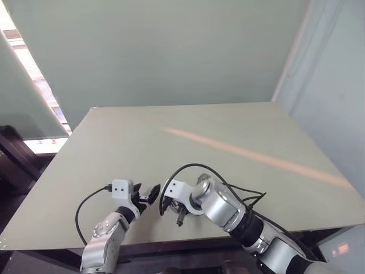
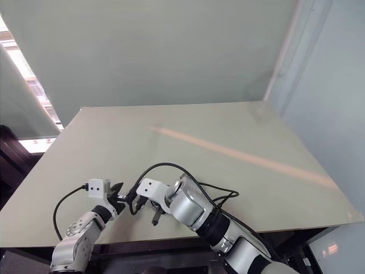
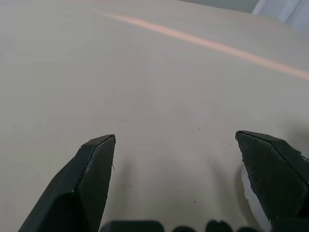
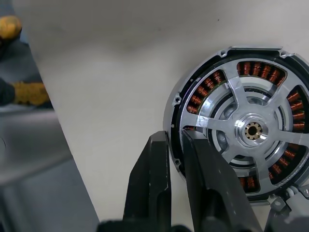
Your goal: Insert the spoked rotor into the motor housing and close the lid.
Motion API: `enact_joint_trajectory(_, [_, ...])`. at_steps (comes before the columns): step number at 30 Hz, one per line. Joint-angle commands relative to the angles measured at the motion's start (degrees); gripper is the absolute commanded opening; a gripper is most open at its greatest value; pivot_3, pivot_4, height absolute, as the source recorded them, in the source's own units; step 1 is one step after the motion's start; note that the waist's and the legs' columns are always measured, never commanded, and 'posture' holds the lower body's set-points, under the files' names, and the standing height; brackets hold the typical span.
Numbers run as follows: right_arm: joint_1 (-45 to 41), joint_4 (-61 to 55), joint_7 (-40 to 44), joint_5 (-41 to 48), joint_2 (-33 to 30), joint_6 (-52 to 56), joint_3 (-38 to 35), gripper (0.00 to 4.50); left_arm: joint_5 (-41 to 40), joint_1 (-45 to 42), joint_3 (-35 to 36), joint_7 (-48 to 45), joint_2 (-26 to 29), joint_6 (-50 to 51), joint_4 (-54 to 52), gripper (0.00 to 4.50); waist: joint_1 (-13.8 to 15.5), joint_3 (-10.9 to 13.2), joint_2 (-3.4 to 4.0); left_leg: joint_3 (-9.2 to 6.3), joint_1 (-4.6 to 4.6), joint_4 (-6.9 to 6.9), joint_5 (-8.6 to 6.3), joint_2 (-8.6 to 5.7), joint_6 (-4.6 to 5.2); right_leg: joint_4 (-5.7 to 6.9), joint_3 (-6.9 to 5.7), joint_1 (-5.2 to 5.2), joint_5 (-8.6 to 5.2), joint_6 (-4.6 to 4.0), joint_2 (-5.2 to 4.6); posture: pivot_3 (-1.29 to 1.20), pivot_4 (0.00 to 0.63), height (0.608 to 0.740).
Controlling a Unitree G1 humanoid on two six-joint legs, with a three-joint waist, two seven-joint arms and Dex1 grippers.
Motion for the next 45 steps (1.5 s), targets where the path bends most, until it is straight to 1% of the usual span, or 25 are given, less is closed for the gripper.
enact_joint_trajectory(1, [-0.5,-1.6,-3.3,2.4,1.0,1.8,-1.5,0.09,0.3,-1.2,-0.1,-0.2,-0.1,-1.5,-0.5,4.29,0.0,0.0,0.0,0.0,-0.02,0.0,0.0,0.0,0.0,0.0,0.0,-0.01,0.0,0.0,0.0,0.0,0.0,0.74])
enact_joint_trajectory(9, [-2.1,-1.6,-5.9,6.8,-0.8,2.3,0.4,0.09,0.3,-1.0,-0.1,-0.1,-0.5,-1.8,-0.6,4.29,0.0,0.0,0.0,0.0,-0.03,0.01,0.0,-0.01,0.0,-0.01,0.0,-0.01,0.0,0.0,-0.01,0.0,0.0,0.74])
enact_joint_trajectory(13, [-2.9,-2.1,-6.4,8.5,-2.1,1.3,1.5,1.45,0.3,-0.8,-0.1,0.0,-0.6,-1.8,-0.7,4.29,0.0,0.0,0.0,-0.01,-0.03,0.04,0.0,-0.02,0.01,-0.01,-0.01,0.0,0.0,0.0,-0.01,0.0,0.0,0.74])
enact_joint_trajectory(16, [-3.8,-3.3,-7.2,10.0,-1.9,1.6,0.4,2.57,0.3,-0.7,0.0,0.1,-0.7,-1.9,-0.7,4.29,0.0,0.0,0.0,-0.01,-0.02,0.03,0.0,-0.01,0.01,0.0,-0.01,0.0,0.0,0.0,0.0,0.0,0.0,0.74])
enact_joint_trajectory(19, [-5.2,-6.3,-7.3,11.7,-2.1,2.7,-0.5,3.59,0.1,-0.6,0.5,0.1,-0.6,-2.0,-0.6,4.29,0.0,0.0,0.0,-0.01,-0.02,0.03,0.0,0.0,0.01,0.0,-0.01,-0.01,0.0,0.0,0.0,0.0,0.0,0.74])
enact_joint_trajectory(24, [-6.5,-12.7,-7.3,15.6,-3.2,3.9,-3.4,3.59,-0.6,-0.5,2.0,0.1,0.2,-1.8,-0.7,4.29,0.0,0.0,-0.01,-0.03,-0.05,0.02,0.0,0.0,0.01,-0.02,-0.03,-0.02,0.0,0.01,-0.01,0.0,0.0,0.74])
enact_joint_trajectory(27, [-6.7,-15.3,-8.8,16.9,-4.0,1.9,-7.0,3.59,-0.9,-0.1,3.2,0.0,0.9,-1.6,-0.5,4.29,0.0,0.0,0.0,-0.06,-0.06,0.03,0.0,-0.01,0.01,-0.03,-0.04,-0.02,0.0,0.01,-0.01,0.0,0.0,0.74])
enact_joint_trajectory(32, [-5.6,-17.8,-10.7,17.5,-7.9,-9.0,-13.0,3.59,-1.7,1.6,4.2,-1.6,1.6,-1.5,-1.3,4.29,0.0,0.0,0.0,-0.04,-0.07,0.04,0.0,-0.01,0.01,-0.04,-0.05,-0.01,0.0,0.0,-0.02,0.0,0.0,0.74])
enact_joint_trajectory(33, [-5.3,-17.3,-11.6,17.5,-8.5,-9.7,-14.9,3.59,-1.9,2.1,4.2,-2.1,1.7,-1.4,-1.6,4.29,0.0,0.0,0.0,-0.04,-0.07,0.03,0.0,-0.01,0.01,-0.05,-0.05,-0.01,0.0,0.0,-0.02,0.0,0.0,0.74])
enact_joint_trajectory(36, [-4.2,-14.9,-14.2,15.5,-13.1,-16.4,-18.1,3.59,-2.6,3.9,4.0,-4.6,2.3,-2.5,-2.5,4.29,0.0,0.0,-0.01,-0.02,-0.08,-0.01,0.0,-0.01,0.01,-0.08,-0.04,-0.02,0.0,0.0,-0.03,0.0,0.0,0.74])
enact_joint_trajectory(38, [-3.9,-12.4,-15.8,12.5,-18.0,-20.1,-17.4,3.59,-2.4,5.1,3.5,-6.3,3.0,-3.0,-2.9,4.29,0.0,0.0,-0.01,-0.01,-0.11,-0.02,0.0,-0.02,0.01,-0.11,-0.04,-0.04,-0.01,-0.01,-0.04,0.0,0.0,0.74])
enact_joint_trajectory(41, [-3.5,-8.4,-15.9,7.2,-25.7,-24.9,-13.6,3.59,-2.7,5.9,3.4,-7.2,3.5,-2.7,-3.6,4.29,0.0,0.0,0.01,0.03,-0.17,0.02,0.0,-0.06,0.02,-0.12,-0.04,-0.04,-0.07,-0.11,-0.09,0.0,0.0,0.74])
enact_joint_trajectory(43, [-2.9,-6.5,-14.5,5.1,-29.0,-27.1,-11.4,3.59,-3.0,5.9,3.6,-7.4,3.7,-2.4,-4.0,4.29,0.0,0.0,0.01,0.08,-0.18,0.03,0.0,-0.07,0.02,-0.12,0.0,-0.06,-0.08,-0.12,-0.1,0.0,0.0,0.74])
enact_joint_trajectory(45, [-2.0,-5.2,-12.8,4.3,-30.6,-28.4,-10.0,3.59,-3.2,5.9,3.8,-7.5,4.0,-2.0,-4.4,4.29,-0.2,0.0,0.01,0.12,-0.21,0.0,0.01,-0.03,0.03,-0.1,0.04,-0.13,-0.08,-0.13,-0.06,0.0,0.0,0.74])
